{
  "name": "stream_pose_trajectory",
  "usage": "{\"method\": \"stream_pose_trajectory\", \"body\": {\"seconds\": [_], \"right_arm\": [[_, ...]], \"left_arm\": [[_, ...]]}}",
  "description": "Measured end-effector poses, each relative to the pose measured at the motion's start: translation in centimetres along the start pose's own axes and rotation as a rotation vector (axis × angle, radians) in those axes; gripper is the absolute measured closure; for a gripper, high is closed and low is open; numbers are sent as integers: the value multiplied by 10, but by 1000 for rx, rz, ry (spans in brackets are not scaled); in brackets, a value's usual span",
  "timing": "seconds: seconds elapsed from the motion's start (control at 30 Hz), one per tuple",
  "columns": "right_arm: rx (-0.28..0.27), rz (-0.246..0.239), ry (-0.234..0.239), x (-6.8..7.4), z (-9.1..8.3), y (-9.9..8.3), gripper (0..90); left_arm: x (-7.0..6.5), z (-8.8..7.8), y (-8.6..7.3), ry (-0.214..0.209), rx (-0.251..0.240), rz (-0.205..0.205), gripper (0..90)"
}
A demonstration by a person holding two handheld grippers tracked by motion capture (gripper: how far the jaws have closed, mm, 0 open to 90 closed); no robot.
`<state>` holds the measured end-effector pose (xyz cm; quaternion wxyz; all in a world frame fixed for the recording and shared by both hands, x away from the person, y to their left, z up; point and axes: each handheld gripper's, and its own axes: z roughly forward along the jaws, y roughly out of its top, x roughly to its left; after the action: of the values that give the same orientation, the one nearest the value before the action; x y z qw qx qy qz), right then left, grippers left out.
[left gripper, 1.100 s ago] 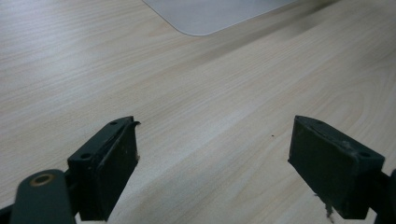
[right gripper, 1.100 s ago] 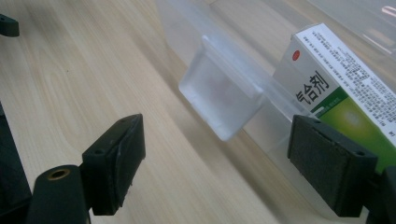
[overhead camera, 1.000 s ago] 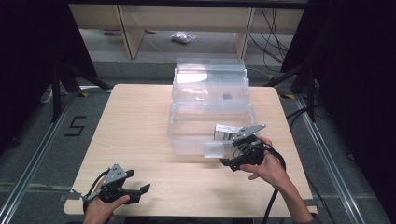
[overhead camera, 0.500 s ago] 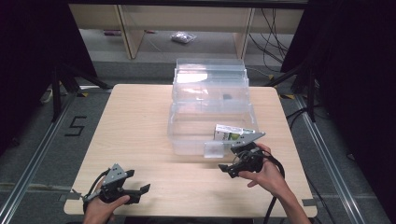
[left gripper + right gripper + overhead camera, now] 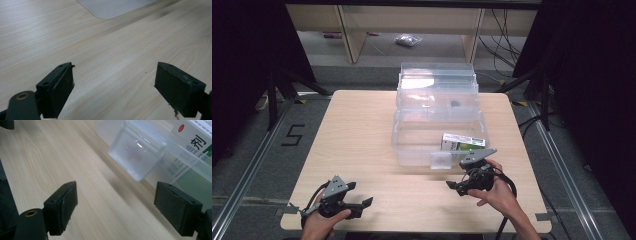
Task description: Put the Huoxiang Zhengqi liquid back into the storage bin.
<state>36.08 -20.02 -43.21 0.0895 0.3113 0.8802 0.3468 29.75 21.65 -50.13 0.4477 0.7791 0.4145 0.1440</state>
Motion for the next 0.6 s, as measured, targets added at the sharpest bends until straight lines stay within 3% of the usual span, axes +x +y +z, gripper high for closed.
{"method": "stream_pose_trajectory", "body": {"seconds": [0.03, 0.1, 0.13, 0.37, 0.5, 0.57, 0.6], "right_arm": [[-21, -11, -9, 0, 3, -2, 199], [-15, 7, -12, 0, 3, -3, 199], [-10, -12, -5, -1, 3, -6, 199], [-18, 30, -18, -3, 4, -16, 195], [-23, 17, -11, -4, 3, -21, 194], [-37, 36, -8, -3, 4, -24, 193], [-19, 52, -6, -2, 3, -28, 193]], "left_arm": [[0, 0, 0, 0, 0, 0, 149], [0, 0, 0, 0, -1, 1, 148], [0, 0, 0, -1, 0, 0, 149], [0, 0, 0, -1, -2, -1, 149], [0, 0, 0, -1, -2, -1, 149], [0, 0, 0, -1, -2, 0, 149], [0, 0, 0, -2, -6, -6, 149]]}}
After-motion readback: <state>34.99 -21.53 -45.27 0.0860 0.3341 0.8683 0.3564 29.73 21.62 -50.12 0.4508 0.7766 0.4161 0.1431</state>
